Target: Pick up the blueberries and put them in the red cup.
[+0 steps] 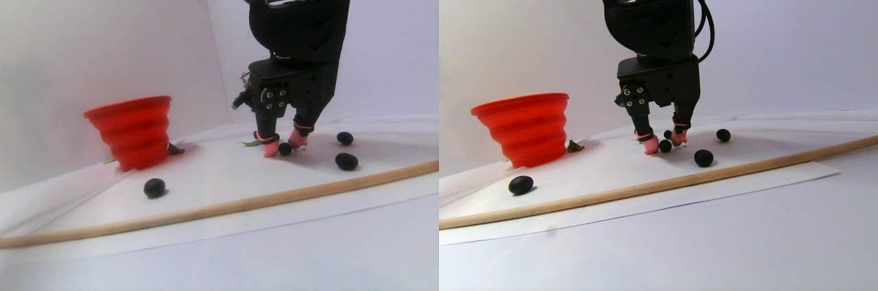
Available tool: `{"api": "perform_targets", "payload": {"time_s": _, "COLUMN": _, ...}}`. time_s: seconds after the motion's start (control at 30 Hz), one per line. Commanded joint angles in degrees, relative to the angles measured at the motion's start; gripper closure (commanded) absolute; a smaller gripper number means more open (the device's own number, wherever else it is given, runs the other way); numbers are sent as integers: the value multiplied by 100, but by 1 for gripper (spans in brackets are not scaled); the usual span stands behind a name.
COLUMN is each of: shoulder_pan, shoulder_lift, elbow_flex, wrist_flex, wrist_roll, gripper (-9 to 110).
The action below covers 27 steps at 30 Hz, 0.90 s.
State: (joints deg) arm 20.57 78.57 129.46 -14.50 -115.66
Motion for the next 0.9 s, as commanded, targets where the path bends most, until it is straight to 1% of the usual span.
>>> {"api": "perform_targets", "payload": {"time_s": 0.0, "shoulder_pan": -9, "shoulder_lift": 132, "elbow_flex": -105, "wrist_flex": -88, "wrist_roll": -35, "gripper": 88}}
{"api": "perform_targets", "payload": {"time_s": 0.47, "shoulder_pan": -105, "shoulder_lift": 343, "elbow_flex": 62, "wrist_flex": -62, "wrist_roll": -26, "gripper": 90}}
{"api": "perform_targets", "payload": {"time_s": 0.87, "shoulder_pan": -448, "shoulder_lift": 1063, "elbow_flex": 123, "wrist_flex": 431, "wrist_roll": 141, "gripper": 91}}
